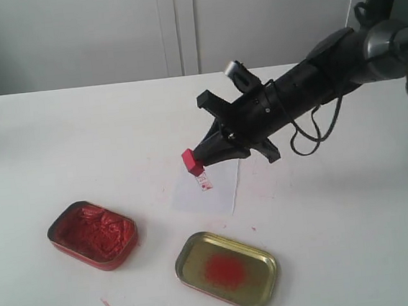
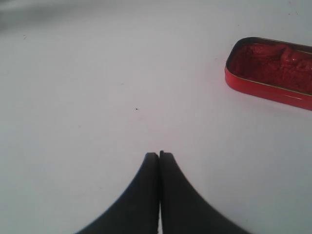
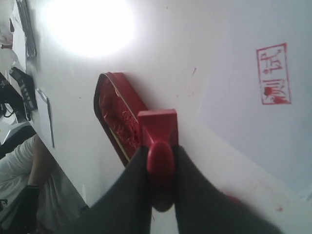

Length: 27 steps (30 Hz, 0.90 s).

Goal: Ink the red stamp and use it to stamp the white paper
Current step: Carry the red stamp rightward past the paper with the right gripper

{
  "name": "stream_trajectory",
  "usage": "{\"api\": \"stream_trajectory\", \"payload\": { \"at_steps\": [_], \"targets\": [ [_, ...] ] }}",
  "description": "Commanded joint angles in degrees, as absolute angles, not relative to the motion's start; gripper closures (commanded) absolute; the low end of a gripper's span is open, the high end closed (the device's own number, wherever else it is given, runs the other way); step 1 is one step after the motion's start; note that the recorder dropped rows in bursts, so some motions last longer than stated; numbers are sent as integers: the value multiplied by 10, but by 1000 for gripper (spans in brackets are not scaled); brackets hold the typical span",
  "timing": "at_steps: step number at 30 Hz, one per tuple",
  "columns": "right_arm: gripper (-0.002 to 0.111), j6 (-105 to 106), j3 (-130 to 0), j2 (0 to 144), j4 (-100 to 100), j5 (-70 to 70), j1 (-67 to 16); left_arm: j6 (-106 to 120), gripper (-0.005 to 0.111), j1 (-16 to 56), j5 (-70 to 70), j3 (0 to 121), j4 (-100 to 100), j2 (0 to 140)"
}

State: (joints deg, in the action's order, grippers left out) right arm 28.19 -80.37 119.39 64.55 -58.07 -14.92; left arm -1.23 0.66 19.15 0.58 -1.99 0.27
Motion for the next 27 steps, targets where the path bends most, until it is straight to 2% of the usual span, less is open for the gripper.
{"api": "stream_trajectory", "payload": {
  "at_steps": [1, 27],
  "targets": [
    [108, 332, -742, 1153, 676, -575, -122, -12, 107, 5, 195, 0, -20, 0],
    [108, 437, -533, 1050, 727, -541, -97, -12, 107, 5, 195, 0, -20, 0]
  ]
}}
